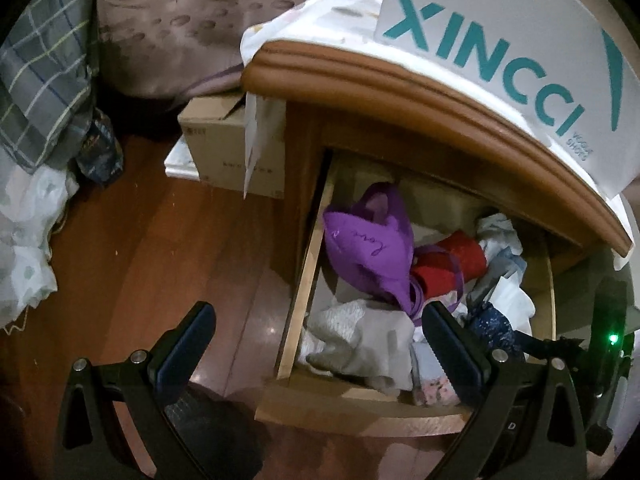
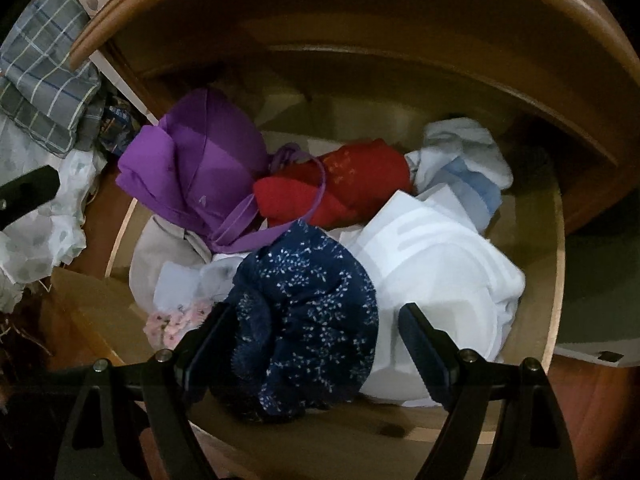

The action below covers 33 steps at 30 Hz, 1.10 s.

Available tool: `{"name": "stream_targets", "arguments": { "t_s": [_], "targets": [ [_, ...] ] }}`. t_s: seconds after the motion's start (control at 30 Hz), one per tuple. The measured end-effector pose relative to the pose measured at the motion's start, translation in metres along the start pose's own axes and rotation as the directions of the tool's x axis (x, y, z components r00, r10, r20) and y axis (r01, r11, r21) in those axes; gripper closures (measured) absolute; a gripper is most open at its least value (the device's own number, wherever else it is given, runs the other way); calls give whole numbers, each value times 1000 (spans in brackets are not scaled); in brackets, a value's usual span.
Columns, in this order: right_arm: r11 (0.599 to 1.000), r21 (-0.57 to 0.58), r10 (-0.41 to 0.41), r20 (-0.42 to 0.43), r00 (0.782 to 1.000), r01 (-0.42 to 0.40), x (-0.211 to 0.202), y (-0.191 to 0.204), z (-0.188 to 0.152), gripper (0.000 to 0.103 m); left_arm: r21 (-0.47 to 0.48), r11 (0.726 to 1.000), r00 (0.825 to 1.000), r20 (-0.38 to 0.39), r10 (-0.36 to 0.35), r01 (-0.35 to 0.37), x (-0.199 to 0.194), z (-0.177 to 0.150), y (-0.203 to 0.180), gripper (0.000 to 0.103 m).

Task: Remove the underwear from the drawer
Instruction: 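Reach into the drawer and grasp the dark blue floral underwear with the right tool, then grasp the light blue pink-floral underwear with the left tool while the right tool holds the blue one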

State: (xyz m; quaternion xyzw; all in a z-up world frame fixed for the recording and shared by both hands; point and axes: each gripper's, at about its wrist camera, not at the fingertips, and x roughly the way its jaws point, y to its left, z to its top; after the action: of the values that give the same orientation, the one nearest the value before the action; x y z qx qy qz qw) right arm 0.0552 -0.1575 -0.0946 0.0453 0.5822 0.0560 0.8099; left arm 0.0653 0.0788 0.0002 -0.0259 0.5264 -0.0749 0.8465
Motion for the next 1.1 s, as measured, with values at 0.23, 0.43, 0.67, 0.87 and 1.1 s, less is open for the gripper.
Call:
{"name": "stream_targets", "arguments": {
  "t_s": [0.23,0.43,0.67,0.87,1.1],
  "targets": [
    [999,8,46,-20,999,-46,1,-3,-3,27,15,1000,999,-29,13,-13,6,-2,-2,0],
    [995,15,103,-16,995,-103,-3,-3,-6,60,4,1000,998,-68,-11,11,13,-3,-4,1],
    [995,10,102,30,994,-102,-16,-5,-8,69,43,999,998,-60,-16,19,12,-5,-15,1],
    [993,56,93,107,990,-99,-37,-21,-6,70,98,993,997,-59,-58,64,12,-8,-34,1],
    [988,120,72,175,982,-94,-62,-48,-2,70,130,981,985,-109,-133,147,14,-13,-63,1]
  ]
}}
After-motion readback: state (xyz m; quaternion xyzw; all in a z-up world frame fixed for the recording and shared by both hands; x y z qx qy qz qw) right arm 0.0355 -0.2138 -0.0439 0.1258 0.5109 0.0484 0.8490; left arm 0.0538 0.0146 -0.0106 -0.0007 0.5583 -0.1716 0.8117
